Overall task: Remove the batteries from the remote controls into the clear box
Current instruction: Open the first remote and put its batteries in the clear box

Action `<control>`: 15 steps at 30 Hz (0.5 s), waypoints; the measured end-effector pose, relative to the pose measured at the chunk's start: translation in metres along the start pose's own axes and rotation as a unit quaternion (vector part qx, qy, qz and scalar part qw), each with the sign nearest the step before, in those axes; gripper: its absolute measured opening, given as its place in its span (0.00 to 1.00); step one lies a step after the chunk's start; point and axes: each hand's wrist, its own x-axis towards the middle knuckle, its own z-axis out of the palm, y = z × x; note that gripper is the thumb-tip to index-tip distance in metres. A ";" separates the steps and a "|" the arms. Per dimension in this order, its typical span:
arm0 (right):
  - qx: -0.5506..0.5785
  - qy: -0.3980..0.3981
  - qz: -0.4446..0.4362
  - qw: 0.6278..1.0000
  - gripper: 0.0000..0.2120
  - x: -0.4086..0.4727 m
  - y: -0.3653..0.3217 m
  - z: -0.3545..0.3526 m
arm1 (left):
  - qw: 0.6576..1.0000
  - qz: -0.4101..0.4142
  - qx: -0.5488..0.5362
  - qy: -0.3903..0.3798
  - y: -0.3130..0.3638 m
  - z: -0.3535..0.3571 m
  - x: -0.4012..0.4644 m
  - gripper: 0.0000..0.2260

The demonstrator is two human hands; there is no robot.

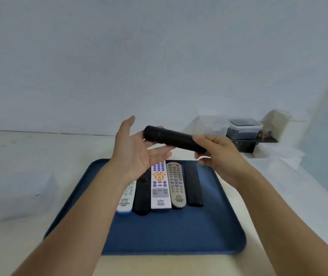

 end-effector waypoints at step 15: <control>-0.002 0.037 -0.047 0.998 0.24 0.013 0.043 0.029 | 0.894 0.087 0.431 -0.087 -0.050 -0.017 0.015 0.09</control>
